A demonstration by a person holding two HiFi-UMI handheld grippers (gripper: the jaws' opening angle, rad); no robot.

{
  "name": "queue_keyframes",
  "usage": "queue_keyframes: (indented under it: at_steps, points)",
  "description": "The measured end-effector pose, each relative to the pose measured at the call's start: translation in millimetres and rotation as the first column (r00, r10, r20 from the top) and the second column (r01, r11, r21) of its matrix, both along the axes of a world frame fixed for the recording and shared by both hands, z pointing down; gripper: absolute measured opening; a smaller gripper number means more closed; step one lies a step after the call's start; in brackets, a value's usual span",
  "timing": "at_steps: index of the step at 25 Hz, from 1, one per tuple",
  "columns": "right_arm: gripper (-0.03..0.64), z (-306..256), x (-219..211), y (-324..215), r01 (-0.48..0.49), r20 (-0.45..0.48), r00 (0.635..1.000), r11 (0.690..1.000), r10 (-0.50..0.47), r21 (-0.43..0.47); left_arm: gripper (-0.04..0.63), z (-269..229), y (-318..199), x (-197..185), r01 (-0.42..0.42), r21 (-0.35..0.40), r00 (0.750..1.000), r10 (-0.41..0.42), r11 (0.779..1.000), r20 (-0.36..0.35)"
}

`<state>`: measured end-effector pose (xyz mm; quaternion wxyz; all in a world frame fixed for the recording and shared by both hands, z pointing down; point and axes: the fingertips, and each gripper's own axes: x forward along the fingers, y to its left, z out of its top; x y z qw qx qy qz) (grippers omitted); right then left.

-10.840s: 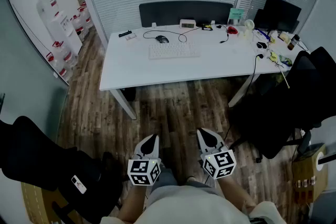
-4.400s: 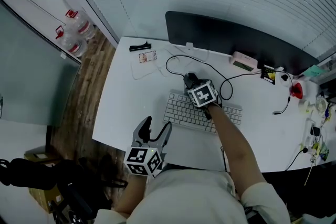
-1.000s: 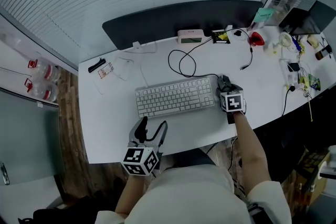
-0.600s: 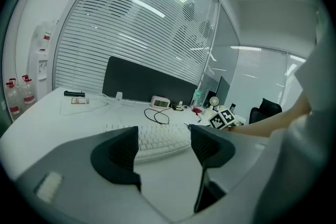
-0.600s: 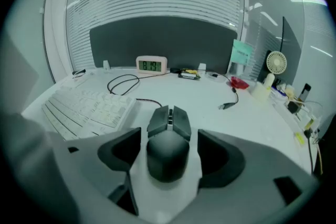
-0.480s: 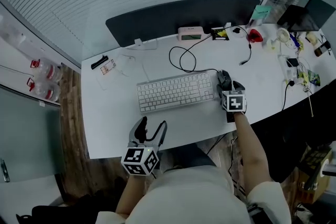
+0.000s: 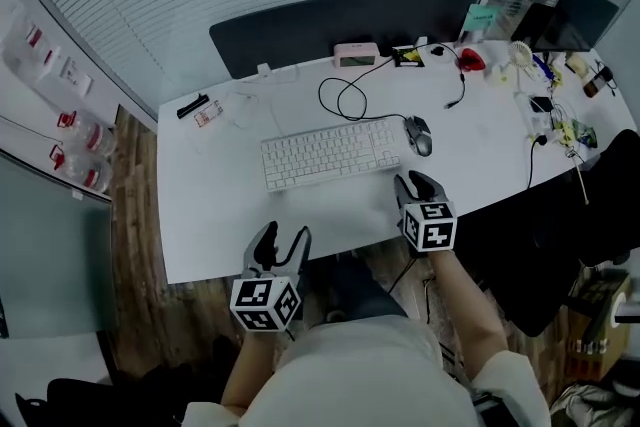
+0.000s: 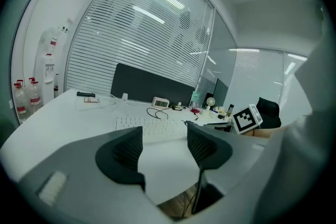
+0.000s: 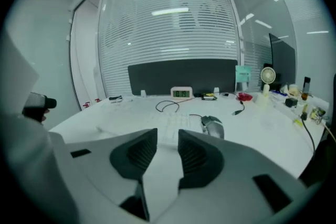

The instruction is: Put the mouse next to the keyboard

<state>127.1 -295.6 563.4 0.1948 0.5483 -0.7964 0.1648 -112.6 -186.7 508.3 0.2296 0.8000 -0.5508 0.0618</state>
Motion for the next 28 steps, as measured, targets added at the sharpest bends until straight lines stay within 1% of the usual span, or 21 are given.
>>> queue_keyframes:
  at_steps: [1,3,6,11,15,19,23,25,28]
  points:
    - [0.116,-7,-5,11,0.006,0.011,1.000,1.000,-0.006,0.017,0.264,-1,7,-2,0.009,0.004,1.000,-0.009,1.000,0.000]
    - [0.090,-20,-14,32,0.010,0.039,0.999,0.999,-0.012,0.052,0.207,-3,20,-7,0.033,0.016,0.999,-0.033,0.999,-0.002]
    - [0.061,-39,-24,64,0.008,0.075,0.997,0.996,-0.014,0.091,0.183,-7,42,-13,0.050,0.029,0.999,-0.050,0.998,-0.005]
    - [0.054,-63,-39,117,0.023,0.098,0.995,0.990,-0.037,0.142,0.143,-13,80,-16,0.061,0.042,0.998,-0.061,0.997,-0.001]
    - [0.033,-78,-50,155,0.042,0.129,0.990,0.984,-0.065,0.174,0.089,-18,105,-18,0.074,0.052,0.997,-0.074,0.996,0.000]
    - [0.004,-85,-64,189,0.076,0.162,0.981,0.978,-0.108,0.192,0.056,-20,131,-20,0.082,0.063,0.997,-0.082,0.995,0.002]
    - [0.003,-95,-76,216,0.104,0.168,0.975,0.970,-0.143,0.219,0.020,-26,151,-22,0.093,0.082,0.996,-0.093,0.992,0.005]
    - [0.003,-99,-80,227,0.123,0.161,0.973,0.964,-0.164,0.235,0.011,-28,160,-21,0.093,0.092,0.996,-0.094,0.991,0.001]
    - [0.002,-104,-85,244,0.143,0.180,0.965,0.958,-0.191,0.247,0.009,-30,173,-18,0.084,0.102,0.996,-0.084,0.991,-0.006]
